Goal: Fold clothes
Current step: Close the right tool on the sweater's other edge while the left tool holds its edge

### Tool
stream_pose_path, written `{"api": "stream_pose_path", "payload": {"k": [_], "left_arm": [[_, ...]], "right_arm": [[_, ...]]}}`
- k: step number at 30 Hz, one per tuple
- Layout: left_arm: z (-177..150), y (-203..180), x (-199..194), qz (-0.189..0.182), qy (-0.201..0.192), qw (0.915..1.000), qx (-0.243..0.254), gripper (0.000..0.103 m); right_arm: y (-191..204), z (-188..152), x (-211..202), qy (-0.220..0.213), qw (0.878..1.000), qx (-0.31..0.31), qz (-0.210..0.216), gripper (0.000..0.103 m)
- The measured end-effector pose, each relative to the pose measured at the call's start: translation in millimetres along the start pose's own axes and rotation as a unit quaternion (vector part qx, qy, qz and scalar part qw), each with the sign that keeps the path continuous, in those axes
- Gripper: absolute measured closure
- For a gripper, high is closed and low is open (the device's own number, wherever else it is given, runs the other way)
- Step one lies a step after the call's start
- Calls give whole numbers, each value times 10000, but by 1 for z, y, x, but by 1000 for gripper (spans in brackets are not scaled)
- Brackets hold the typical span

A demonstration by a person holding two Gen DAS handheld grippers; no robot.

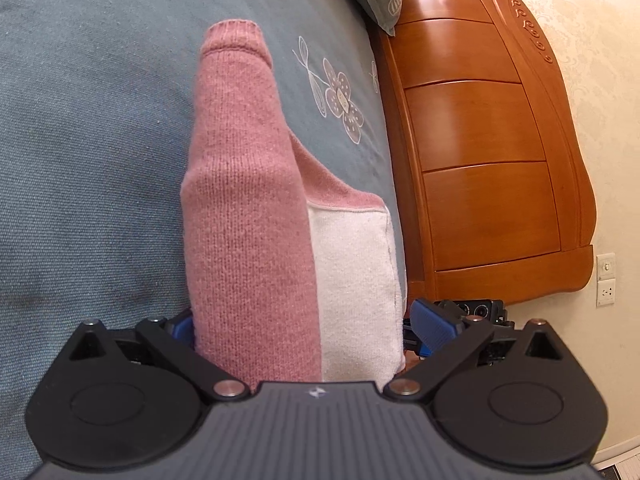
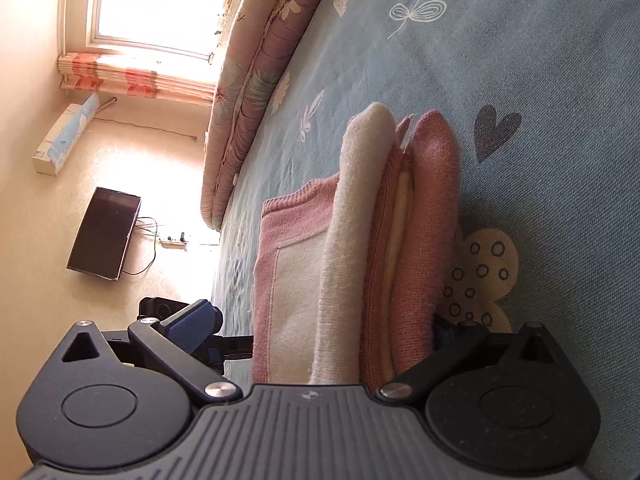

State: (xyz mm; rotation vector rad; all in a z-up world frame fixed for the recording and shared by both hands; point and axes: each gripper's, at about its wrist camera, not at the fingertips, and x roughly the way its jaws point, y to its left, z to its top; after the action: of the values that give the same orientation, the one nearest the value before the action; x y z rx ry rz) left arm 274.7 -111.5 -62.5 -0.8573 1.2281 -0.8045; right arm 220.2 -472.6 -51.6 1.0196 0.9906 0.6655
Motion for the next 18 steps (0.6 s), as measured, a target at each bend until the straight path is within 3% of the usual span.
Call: {"api": "stream_pose_path", "payload": {"k": [13,18], "left_arm": [[11,-23,28,-105,228,9995,208,3],[25,-33,66,-191,444,9984,296,3]], "right_arm": [[-3,21,-37,-273,9995,3,-132,0],[-7,43,-67,-471,9984,-64,-301,0]]}}
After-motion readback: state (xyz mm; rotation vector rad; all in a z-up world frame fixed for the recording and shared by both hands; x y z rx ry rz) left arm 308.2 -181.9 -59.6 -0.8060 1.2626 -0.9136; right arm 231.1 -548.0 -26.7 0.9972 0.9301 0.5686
